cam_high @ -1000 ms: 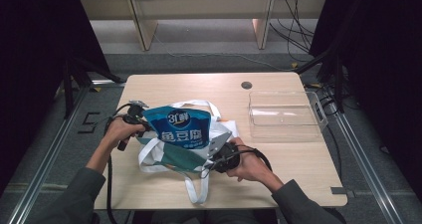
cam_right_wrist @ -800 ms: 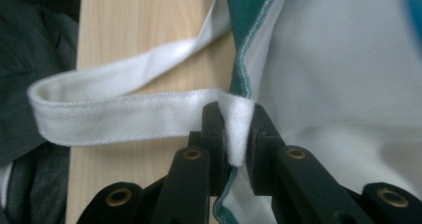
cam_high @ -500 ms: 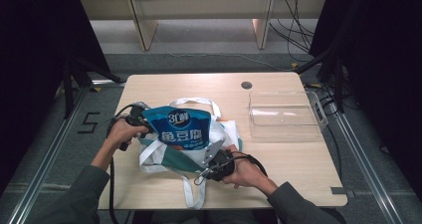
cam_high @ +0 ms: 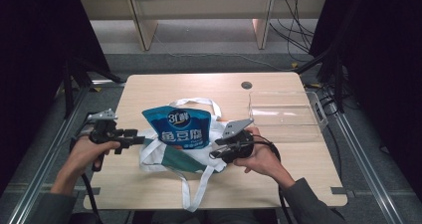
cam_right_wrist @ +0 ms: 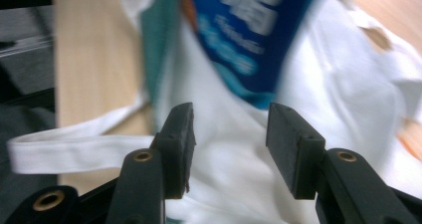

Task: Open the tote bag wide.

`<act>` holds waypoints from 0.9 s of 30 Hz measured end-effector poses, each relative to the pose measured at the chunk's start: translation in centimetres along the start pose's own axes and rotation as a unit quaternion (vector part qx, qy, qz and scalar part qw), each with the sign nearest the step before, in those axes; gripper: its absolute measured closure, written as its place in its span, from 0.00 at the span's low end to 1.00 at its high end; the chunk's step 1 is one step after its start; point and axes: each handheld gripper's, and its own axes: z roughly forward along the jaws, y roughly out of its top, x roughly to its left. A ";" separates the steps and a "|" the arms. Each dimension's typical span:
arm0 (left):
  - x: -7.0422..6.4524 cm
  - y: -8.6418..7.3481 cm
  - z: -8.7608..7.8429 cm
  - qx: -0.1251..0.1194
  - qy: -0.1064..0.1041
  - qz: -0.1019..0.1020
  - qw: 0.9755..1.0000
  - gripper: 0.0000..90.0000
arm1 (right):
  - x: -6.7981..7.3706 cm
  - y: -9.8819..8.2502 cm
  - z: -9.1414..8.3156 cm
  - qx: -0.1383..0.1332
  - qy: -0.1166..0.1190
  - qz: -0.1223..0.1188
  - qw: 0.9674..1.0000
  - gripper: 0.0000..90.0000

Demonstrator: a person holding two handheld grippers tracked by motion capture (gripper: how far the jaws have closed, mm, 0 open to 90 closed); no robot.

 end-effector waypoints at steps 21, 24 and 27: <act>-2.2 -5.3 2.2 0.107 0.020 0.084 0.991 0.98 | -5.9 -0.4 3.3 0.015 -0.122 0.073 0.990 0.98; -1.3 -7.4 1.7 0.157 0.027 0.081 0.984 0.98 | -6.1 -0.9 3.8 0.023 -0.124 0.075 0.989 0.98; -0.6 -8.6 2.0 0.218 0.040 0.102 0.970 0.98 | -6.1 -1.6 4.9 0.037 -0.124 0.085 0.988 0.98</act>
